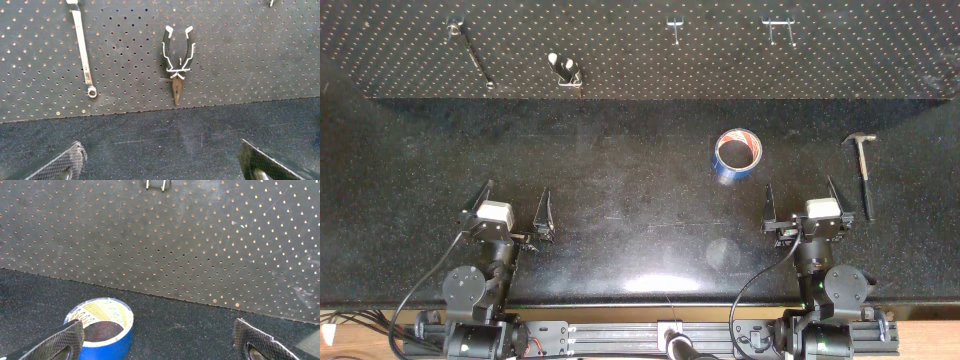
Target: Place Tools Onto Pegboard
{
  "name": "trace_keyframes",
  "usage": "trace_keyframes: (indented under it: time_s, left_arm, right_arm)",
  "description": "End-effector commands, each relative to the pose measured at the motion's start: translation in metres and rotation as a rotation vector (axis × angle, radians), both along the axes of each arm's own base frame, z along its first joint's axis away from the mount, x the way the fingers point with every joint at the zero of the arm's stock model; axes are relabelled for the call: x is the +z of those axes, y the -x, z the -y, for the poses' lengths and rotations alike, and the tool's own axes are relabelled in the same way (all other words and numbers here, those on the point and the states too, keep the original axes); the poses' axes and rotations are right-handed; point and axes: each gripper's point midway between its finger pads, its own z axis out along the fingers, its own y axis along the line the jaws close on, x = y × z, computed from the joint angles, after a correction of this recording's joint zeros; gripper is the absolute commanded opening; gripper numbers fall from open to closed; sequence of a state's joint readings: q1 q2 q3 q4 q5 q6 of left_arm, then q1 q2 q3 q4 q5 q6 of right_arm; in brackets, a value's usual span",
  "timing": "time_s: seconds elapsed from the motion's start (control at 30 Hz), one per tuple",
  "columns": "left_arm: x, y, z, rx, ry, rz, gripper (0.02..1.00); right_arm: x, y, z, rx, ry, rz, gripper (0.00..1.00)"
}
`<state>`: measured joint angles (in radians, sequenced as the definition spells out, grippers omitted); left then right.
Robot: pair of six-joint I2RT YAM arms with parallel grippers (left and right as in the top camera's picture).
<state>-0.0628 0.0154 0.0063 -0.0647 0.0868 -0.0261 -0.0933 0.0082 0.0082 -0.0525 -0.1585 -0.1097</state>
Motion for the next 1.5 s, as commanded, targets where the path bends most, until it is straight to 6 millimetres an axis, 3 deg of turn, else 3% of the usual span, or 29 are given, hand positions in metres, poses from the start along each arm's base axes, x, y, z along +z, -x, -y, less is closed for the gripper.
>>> trace_keyframes:
  time_s: [0.03,0.23,0.3,0.37,0.4,0.5,0.53,0.57,0.67,0.73,0.83,0.87,0.97,1.1,1.2,1.5]
  left_arm:
    - [0.000,0.001,0.001,-0.005,-0.012,0.005,0.993]
    - [0.000,0.001,0.001,-0.006,-0.013,0.005,0.993]
    - [0.000,0.001,0.001,-0.005,-0.012,0.005,0.993]
    - [0.000,0.001,0.001,-0.005,-0.012,0.005,0.993]
    - [0.000,0.001,0.001,-0.006,-0.013,0.005,0.993]
    - [0.000,0.001,0.001,-0.006,-0.013,0.005,0.993]
    - [0.000,0.001,0.001,-0.005,-0.012,0.005,0.993]
    - [0.000,0.001,0.001,-0.005,-0.012,0.005,0.993]
    - [0.000,0.001,0.001,-0.005,-0.012,0.005,0.993]
    - [0.000,0.001,0.001,-0.006,-0.013,0.005,0.993]
    - [0.000,0.001,0.001,-0.006,-0.013,0.005,0.993]
    - [0.000,0.001,0.001,-0.006,-0.013,0.005,0.993]
    - [0.000,0.001,0.001,-0.006,-0.013,0.005,0.993]
    - [0.000,0.001,0.001,-0.006,-0.013,0.005,0.993]
    - [0.000,0.001,0.001,-0.005,-0.012,0.005,0.993]
    - [0.000,0.001,0.001,-0.006,-0.013,0.005,0.993]
  right_arm:
    - [-0.001,0.000,0.001,-0.005,-0.015,-0.001,0.972]
    - [0.001,0.000,0.001,-0.005,-0.015,0.000,0.972]
    - [0.024,0.000,0.001,-0.005,-0.021,0.013,0.974]
    - [0.064,-0.001,-0.010,0.046,-0.217,-0.052,0.969]
    - [0.082,-0.003,-0.023,0.102,-0.364,-0.159,0.972]
    - [0.107,-0.011,-0.062,0.294,-0.455,-0.443,0.972]
    - [0.103,-0.012,-0.071,0.335,-0.495,-0.547,0.972]
    - [0.088,-0.016,-0.079,0.354,-0.556,-0.718,0.972]
    - [0.047,-0.031,-0.097,0.346,-0.602,-1.015,0.972]
    - [0.022,-0.036,-0.108,0.363,-0.553,-1.154,0.972]
    - [-0.013,-0.037,-0.105,0.297,-0.454,-1.289,0.972]
    - [-0.027,-0.042,-0.100,0.270,-0.412,-1.312,0.972]
    - [-0.043,-0.062,-0.086,0.188,-0.343,-1.281,0.972]
    - [-0.069,-0.085,-0.095,0.207,-0.322,-1.276,0.972]
    - [-0.072,-0.097,-0.102,0.227,-0.313,-1.246,0.972]
    - [-0.113,-0.105,-0.110,0.203,-0.244,-1.297,0.972]
